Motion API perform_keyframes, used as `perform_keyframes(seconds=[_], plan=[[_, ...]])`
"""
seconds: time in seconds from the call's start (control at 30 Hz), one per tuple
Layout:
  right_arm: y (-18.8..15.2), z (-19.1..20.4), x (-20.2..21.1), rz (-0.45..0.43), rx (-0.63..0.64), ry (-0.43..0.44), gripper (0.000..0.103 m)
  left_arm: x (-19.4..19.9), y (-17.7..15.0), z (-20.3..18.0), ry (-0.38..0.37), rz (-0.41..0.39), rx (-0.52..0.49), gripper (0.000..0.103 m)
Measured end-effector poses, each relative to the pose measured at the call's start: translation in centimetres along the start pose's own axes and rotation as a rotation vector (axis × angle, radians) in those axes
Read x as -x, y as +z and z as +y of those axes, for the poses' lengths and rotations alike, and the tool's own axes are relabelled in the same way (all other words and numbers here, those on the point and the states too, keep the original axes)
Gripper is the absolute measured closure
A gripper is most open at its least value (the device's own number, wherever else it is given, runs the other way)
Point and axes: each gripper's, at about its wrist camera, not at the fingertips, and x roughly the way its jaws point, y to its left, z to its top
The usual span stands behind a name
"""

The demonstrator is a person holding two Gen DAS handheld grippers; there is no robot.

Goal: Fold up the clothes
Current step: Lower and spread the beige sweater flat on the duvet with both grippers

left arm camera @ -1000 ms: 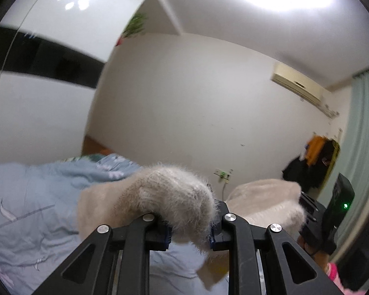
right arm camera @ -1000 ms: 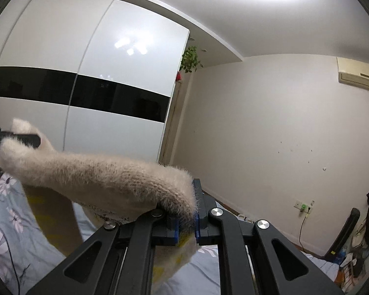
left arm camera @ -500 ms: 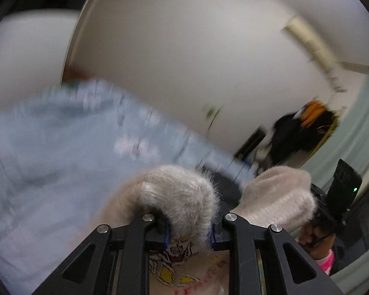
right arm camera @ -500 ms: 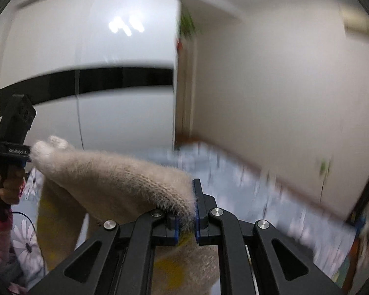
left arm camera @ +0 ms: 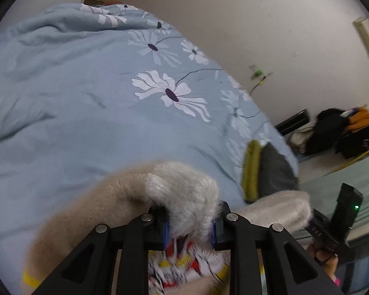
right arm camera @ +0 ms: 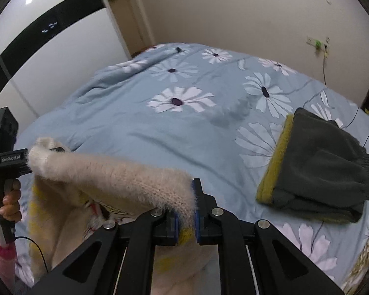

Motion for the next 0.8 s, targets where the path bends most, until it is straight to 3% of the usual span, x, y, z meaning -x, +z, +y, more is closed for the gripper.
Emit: perform_keyframes(seconds=[0.23, 0.4, 0.53, 0.63, 0.73, 0.8], plan=[[1.5, -4.9, -9.4, 0.096, -0.084, -0.028, 0.093, -8.3, 4.4, 1.6, 0.03, 0.051, 0.024, 0.076], [1.6, -6.2, -11.9, 0.116, -0.102, -0.023, 0.093, -10.2, 4.9, 2.6, -0.009, 0.081, 0.052, 0.073], [1.3, -6.5, -11.5, 0.117, -0.131, -0.005, 0.091, -8.5, 4.2, 2.7, -0.044, 0.071, 0.071, 0.066], [1.1, -6.1, -9.8, 0.096, -0.114, -0.012, 0.079, -6.0, 3.2, 2.5, -0.057, 0.051, 0.082, 0.048], [1.1, -5.8, -6.9, 0.05, -0.103, -0.016, 0.061, -3.3, 2.1, 2.1, -0.077, 0.026, 0.081, 0.044], [1.2, -5.5, -4.4, 0.003, -0.107, -0.022, 0.058, -0.9, 0.6, 1.8, -0.09, -0.004, 0.067, 0.041]])
